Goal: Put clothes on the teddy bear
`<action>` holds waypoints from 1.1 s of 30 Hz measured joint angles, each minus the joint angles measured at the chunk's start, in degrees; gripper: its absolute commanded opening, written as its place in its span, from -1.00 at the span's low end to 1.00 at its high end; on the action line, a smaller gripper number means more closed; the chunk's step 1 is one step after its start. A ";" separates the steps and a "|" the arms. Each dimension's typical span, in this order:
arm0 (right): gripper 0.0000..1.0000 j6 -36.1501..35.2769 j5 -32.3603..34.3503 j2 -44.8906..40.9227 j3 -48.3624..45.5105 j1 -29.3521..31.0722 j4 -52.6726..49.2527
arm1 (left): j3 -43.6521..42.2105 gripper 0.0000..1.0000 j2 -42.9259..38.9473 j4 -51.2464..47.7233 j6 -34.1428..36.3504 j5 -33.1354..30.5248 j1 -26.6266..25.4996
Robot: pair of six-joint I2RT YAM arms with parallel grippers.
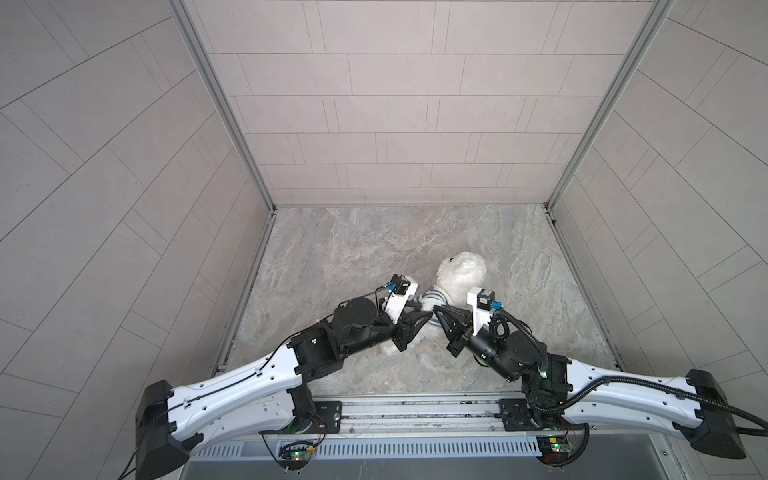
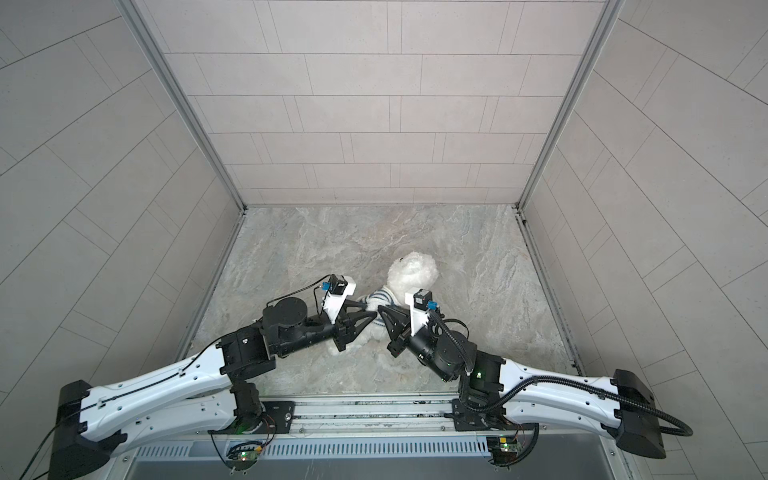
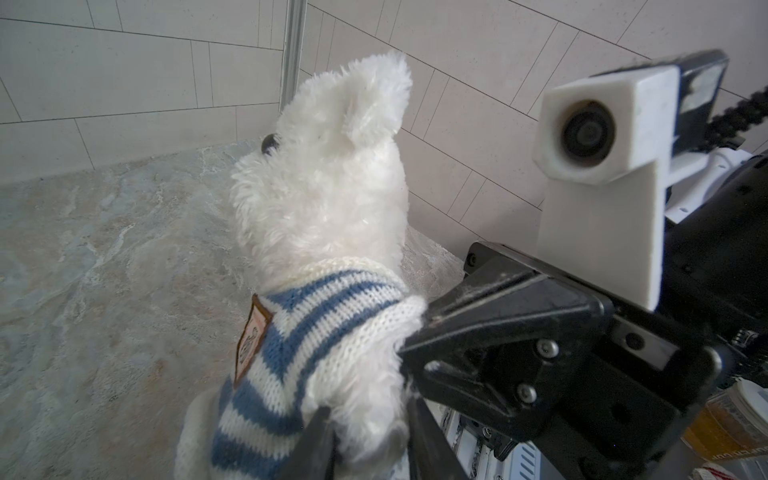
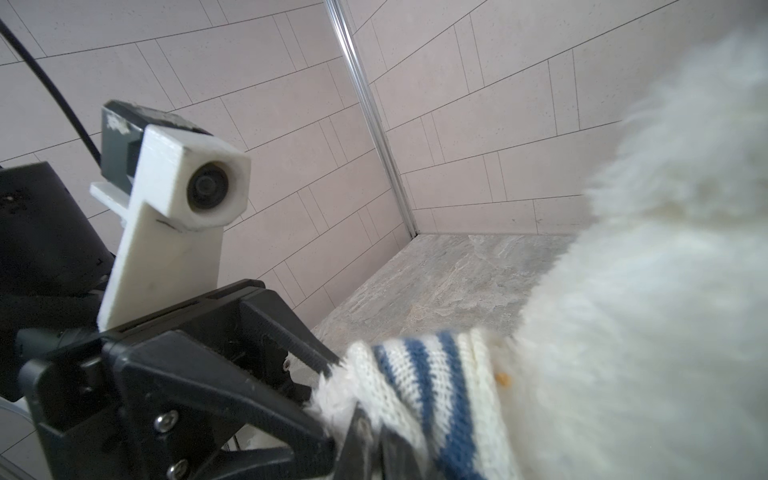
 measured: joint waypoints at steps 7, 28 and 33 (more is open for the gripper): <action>-1.00 0.04 0.22 0.83 0.00 -0.13 0.09 | -0.15 -1.00 0.28 0.11 0.39 -1.27 -0.07; -0.17 -16.35 -9.09 -8.13 -6.47 0.04 -6.45 | -2.93 -1.00 -5.66 2.03 -14.36 18.64 15.28; -0.17 -19.52 -8.87 -7.91 -6.12 0.04 -7.02 | -2.64 -1.00 -5.57 1.33 -15.56 22.69 15.28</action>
